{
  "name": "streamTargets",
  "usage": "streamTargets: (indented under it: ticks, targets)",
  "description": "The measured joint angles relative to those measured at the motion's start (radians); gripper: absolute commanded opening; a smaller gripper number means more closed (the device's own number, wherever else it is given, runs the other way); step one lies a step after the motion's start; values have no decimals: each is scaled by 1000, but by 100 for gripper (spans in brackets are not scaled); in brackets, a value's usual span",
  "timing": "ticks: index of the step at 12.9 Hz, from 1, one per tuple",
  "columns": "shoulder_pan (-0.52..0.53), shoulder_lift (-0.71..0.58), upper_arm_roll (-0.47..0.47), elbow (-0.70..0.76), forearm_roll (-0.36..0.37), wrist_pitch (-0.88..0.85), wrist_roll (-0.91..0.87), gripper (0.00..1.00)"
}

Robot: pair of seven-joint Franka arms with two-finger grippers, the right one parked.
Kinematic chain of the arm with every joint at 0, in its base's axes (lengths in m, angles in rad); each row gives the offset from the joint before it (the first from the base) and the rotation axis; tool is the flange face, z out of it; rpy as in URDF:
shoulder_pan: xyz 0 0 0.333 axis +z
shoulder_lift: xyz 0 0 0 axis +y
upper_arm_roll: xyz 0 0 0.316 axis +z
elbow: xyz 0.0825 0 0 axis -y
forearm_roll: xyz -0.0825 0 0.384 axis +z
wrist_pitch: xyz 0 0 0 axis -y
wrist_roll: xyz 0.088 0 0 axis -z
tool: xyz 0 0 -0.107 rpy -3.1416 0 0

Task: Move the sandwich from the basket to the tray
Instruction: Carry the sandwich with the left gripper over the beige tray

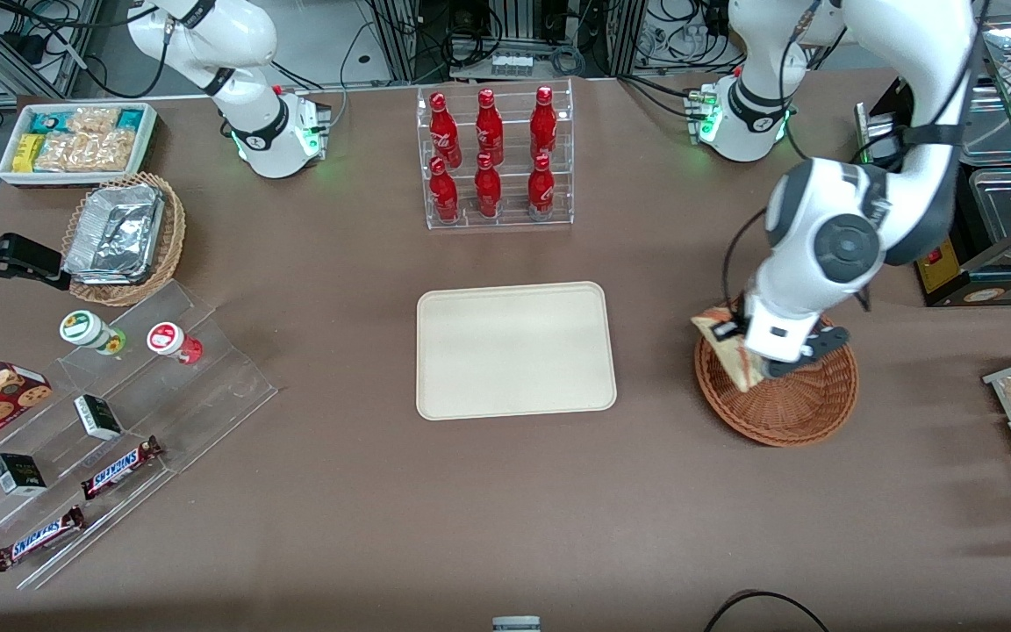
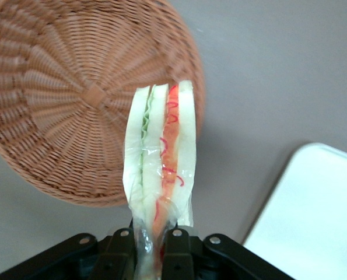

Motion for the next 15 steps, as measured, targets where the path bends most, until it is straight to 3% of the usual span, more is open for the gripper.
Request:
streamTargets:
  ticks: [5,15]
  targets:
    - [-180,64,-3,86,0,-6,34,0]
    - [-412,444,-2,540,0,-96,-84,0]
